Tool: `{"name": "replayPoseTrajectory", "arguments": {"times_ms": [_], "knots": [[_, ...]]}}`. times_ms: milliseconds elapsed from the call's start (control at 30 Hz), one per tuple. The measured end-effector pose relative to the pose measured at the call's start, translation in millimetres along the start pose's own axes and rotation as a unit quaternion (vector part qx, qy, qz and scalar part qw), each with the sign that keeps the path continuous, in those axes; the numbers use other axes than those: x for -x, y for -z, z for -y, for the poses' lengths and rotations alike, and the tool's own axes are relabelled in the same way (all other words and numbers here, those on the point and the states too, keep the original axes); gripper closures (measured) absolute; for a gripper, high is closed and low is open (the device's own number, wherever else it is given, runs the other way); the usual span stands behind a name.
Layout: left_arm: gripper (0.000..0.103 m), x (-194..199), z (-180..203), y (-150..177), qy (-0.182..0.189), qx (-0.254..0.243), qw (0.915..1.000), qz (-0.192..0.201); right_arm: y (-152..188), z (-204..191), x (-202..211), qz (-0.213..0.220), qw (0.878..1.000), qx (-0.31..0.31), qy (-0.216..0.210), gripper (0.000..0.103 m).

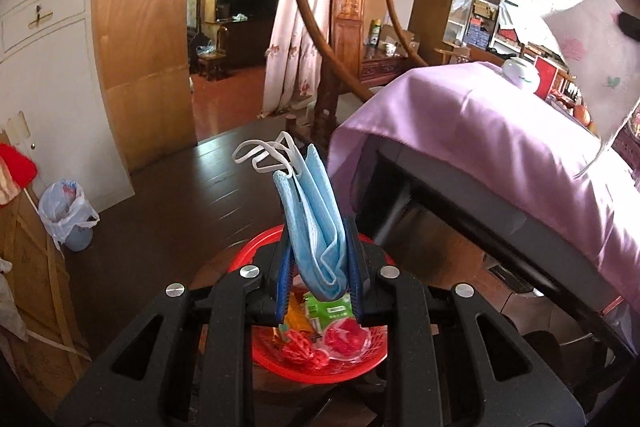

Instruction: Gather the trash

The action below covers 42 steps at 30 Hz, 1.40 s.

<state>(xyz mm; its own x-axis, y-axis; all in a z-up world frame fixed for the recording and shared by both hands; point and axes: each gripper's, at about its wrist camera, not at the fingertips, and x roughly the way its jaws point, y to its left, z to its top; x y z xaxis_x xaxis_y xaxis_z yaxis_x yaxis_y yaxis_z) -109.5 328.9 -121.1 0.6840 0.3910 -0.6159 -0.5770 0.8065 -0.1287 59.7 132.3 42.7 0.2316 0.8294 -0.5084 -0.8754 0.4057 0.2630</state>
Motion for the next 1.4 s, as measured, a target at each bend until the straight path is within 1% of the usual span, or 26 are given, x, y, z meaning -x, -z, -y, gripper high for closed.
{"name": "replayPoseTrajectory", "arguments": {"times_ms": [133, 233, 267, 367, 500, 600, 633, 667, 700, 733, 767, 800, 867, 1033, 1067, 1167, 1233, 1300, 1400], "knots": [[0.078, -7, -12, 4, -0.006, 0.005, 1.0000, -0.004, 12, -24, -41, -0.039, 0.999, 0.000, -0.025, 0.102], [0.078, -14, -20, 9, -0.008, 0.006, 0.9999, -0.011, 26, -30, -76, -0.070, 0.997, -0.009, -0.041, 0.102], [0.076, -17, -23, 11, -0.008, 0.008, 0.9998, -0.017, 32, -33, -86, -0.079, 0.996, -0.013, -0.045, 0.102], [0.075, -29, -30, 18, -0.003, 0.013, 0.9992, -0.038, 52, -33, -117, -0.107, 0.992, -0.030, -0.056, 0.102], [0.075, -49, -37, 32, 0.004, 0.023, 0.9971, -0.073, 87, -31, -162, -0.149, 0.986, -0.050, -0.051, 0.102], [0.075, -61, -40, 40, 0.011, 0.029, 0.9949, -0.096, 109, -29, -187, -0.178, 0.981, -0.061, -0.045, 0.101], [0.075, -63, -39, 43, 0.011, 0.027, 0.9945, -0.101, 116, -29, -195, -0.189, 0.979, -0.062, -0.044, 0.100], [0.068, -64, -38, 45, 0.011, 0.023, 0.9941, -0.106, 123, -30, -201, -0.200, 0.977, -0.060, -0.045, 0.098], [0.050, -65, -36, 46, 0.007, 0.019, 0.9937, -0.110, 130, -30, -206, -0.211, 0.975, -0.059, -0.044, 0.097], [0.039, -64, -35, 48, -0.002, 0.016, 0.9936, -0.111, 134, -30, -209, -0.217, 0.973, -0.060, -0.046, 0.089], [0.023, -63, -34, 48, -0.006, 0.015, 0.9940, -0.108, 140, -29, -209, -0.221, 0.972, -0.064, -0.048, 0.076], [0.021, -60, -33, 48, -0.008, 0.013, 0.9946, -0.103, 144, -28, -210, -0.221, 0.972, -0.068, -0.047, 0.074], [0.021, -58, -29, 47, -0.009, 0.001, 0.9947, -0.102, 150, -26, -206, -0.218, 0.973, -0.069, -0.036, 0.074], [0.021, -44, -28, 48, -0.026, -0.015, 0.9940, -0.105, 165, -23, -188, -0.219, 0.973, -0.069, -0.005, 0.073], [0.021, -40, -27, 49, -0.030, -0.019, 0.9938, -0.105, 168, -24, -182, -0.219, 0.974, -0.065, 0.006, 0.068], [0.019, -25, -30, 54, -0.055, -0.038, 0.9919, -0.108, 179, -29, -170, -0.221, 0.973, -0.050, 0.037, 0.058], [0.019, -15, -31, 57, -0.070, -0.051, 0.9902, -0.110, 188, -33, -161, -0.225, 0.972, -0.045, 0.049, 0.055], [0.016, -5, -33, 61, -0.079, -0.057, 0.9892, -0.110, 196, -38, -154, -0.227, 0.971, -0.047, 0.053, 0.052], [0.015, 12, -34, 63, -0.082, -0.060, 0.9891, -0.106, 207, -46, -142, -0.225, 0.971, -0.048, 0.065, 0.046]]}}
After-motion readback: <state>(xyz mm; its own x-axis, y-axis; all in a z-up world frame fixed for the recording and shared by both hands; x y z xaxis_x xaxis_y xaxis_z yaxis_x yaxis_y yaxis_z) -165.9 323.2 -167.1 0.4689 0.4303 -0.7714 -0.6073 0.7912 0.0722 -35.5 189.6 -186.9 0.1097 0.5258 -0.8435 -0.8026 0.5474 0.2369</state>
